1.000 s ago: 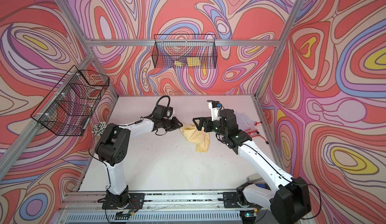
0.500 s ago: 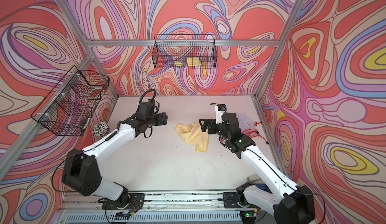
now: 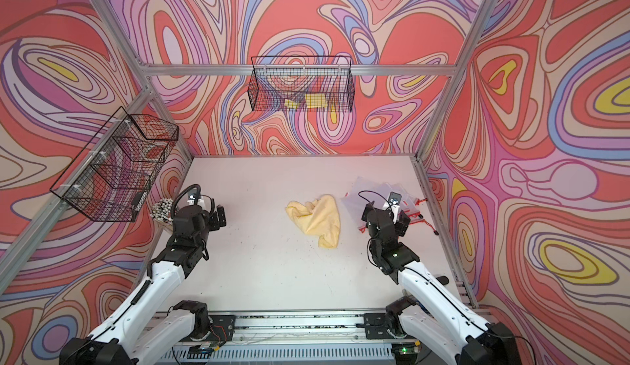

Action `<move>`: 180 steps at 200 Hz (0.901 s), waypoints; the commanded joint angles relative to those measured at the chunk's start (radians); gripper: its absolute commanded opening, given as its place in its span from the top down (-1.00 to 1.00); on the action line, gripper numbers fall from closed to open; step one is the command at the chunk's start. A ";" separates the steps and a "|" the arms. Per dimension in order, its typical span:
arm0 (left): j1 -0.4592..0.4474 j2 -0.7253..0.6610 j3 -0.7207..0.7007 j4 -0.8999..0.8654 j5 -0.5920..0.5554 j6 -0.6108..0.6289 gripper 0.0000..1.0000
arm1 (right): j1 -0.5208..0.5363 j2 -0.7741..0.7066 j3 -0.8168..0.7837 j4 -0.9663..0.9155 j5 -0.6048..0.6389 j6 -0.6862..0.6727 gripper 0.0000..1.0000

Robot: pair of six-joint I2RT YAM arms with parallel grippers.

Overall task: Wipe the document bag
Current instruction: Reset both arms

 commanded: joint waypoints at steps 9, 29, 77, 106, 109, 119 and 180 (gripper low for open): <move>0.024 0.136 -0.059 0.227 0.108 0.085 -0.98 | -0.011 0.103 -0.099 0.304 0.186 -0.139 -0.96; 0.045 0.302 -0.047 0.308 0.158 0.094 -0.98 | -0.043 0.168 -0.150 0.465 0.192 -0.163 -0.96; 0.065 0.440 -0.102 0.632 0.187 0.039 -0.98 | -0.200 0.278 -0.263 0.784 -0.056 -0.160 -0.96; 0.065 0.542 -0.102 0.728 0.233 0.069 -0.98 | -0.224 0.429 -0.198 0.837 -0.119 -0.188 -0.96; 0.065 0.550 -0.101 0.731 0.236 0.071 -0.98 | -0.225 0.441 -0.189 0.843 -0.129 -0.185 -0.96; 0.065 0.575 -0.110 0.771 0.245 0.073 -0.98 | -0.226 0.493 -0.169 0.881 -0.139 -0.183 -0.96; 0.072 0.598 -0.133 0.828 0.296 0.082 -0.99 | -0.248 0.689 -0.095 1.028 -0.250 -0.290 -0.96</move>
